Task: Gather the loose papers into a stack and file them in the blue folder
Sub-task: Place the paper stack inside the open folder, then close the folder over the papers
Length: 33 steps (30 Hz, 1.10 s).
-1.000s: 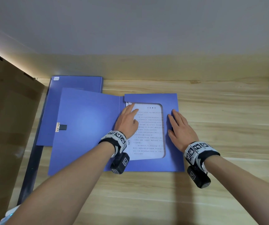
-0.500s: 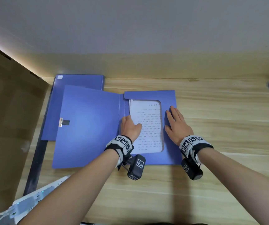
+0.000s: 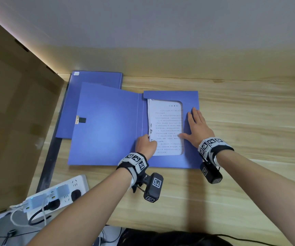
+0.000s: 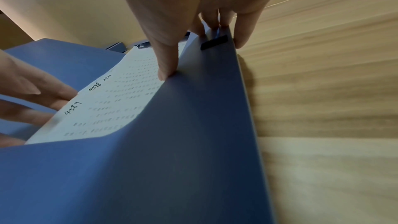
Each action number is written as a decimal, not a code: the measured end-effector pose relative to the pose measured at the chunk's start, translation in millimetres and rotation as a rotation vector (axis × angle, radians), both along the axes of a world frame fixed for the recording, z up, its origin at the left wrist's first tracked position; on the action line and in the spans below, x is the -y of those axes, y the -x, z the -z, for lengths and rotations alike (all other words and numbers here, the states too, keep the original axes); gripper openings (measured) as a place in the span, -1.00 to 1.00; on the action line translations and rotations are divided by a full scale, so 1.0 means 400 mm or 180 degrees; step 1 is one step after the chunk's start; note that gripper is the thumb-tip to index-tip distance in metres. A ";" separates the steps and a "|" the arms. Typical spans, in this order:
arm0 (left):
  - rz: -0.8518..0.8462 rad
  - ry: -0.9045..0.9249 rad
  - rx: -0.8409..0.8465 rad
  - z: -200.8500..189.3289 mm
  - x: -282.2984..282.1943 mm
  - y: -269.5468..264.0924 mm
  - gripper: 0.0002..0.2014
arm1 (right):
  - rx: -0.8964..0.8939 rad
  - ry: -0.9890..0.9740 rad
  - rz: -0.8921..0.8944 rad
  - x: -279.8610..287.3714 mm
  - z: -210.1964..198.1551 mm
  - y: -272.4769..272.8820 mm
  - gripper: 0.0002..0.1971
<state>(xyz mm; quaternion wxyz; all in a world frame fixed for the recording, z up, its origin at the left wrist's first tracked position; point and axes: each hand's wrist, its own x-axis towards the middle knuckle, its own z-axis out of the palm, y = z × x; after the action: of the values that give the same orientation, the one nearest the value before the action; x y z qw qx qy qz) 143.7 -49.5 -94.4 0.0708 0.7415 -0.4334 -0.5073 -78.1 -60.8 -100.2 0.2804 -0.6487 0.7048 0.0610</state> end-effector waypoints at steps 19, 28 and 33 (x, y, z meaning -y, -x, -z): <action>0.0357 0.0589 -0.0098 -0.022 0.028 -0.041 -0.50 | -0.0088 0.0220 0.0203 -0.140 -0.018 -0.035 -0.22; -0.0162 0.0645 -0.0059 -0.083 -0.094 -0.168 -0.69 | -0.0108 0.0279 -0.0072 -0.244 -0.067 -0.083 -0.29; -0.0434 0.0400 0.0036 -0.092 -0.193 -0.220 -0.73 | -0.0072 0.0310 -0.0258 -0.301 -0.059 -0.084 -0.29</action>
<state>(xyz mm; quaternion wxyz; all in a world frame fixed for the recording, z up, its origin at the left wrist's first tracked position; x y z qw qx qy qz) 231.6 27.8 -57.7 0.1492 0.7663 -0.4132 -0.4688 -44.6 59.8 -76.7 0.2378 -0.6889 0.6833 0.0453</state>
